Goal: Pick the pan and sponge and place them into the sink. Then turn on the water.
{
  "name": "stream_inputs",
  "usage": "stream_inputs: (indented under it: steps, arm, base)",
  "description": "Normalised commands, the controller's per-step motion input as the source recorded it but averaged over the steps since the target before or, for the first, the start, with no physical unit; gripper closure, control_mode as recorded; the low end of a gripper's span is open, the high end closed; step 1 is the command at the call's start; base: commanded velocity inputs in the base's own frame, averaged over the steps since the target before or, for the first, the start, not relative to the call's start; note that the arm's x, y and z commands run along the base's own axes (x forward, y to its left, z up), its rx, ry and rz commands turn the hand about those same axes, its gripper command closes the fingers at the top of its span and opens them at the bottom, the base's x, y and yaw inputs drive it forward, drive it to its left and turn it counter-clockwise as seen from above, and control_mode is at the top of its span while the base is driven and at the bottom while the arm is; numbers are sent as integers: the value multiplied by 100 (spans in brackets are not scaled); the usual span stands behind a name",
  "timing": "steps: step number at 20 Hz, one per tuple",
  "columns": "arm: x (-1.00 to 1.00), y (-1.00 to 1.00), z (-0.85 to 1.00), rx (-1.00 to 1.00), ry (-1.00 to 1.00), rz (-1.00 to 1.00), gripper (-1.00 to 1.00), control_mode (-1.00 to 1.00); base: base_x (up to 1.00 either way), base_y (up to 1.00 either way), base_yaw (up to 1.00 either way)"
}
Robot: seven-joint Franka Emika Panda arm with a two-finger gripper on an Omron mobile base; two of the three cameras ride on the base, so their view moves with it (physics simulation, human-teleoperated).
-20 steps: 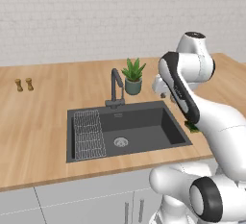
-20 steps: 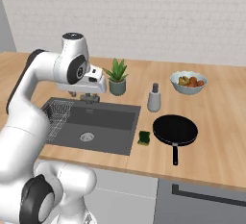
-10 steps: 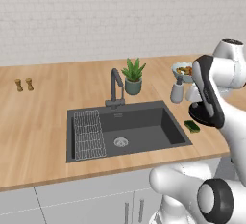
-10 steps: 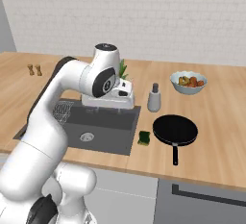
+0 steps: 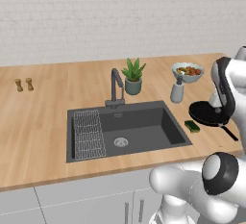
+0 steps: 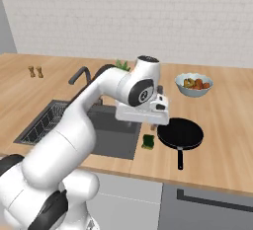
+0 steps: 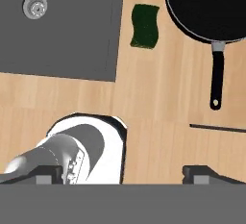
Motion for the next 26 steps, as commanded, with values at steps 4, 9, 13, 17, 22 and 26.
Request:
stream_inputs:
  steps: [4,9,13,17,22,26]
  arm:
    - [3,-68,-34,6,5,-4,-100,-100]
    - [15,-59,-43,1,0,0,-100,-100]
    - [20,-46,-44,0,0,0,-100,-100]
    - [18,-40,-42,0,0,0,-100,-100]
    - [21,-27,-30,0,1,0,-100,-100]
    - [23,-10,-17,0,1,0,-100,-100]
  base:
    - [0,0,0]
    - [0,0,0]
    - [0,0,0]
    - [0,0,0]
    - [0,0,0]
    - [0,0,0]
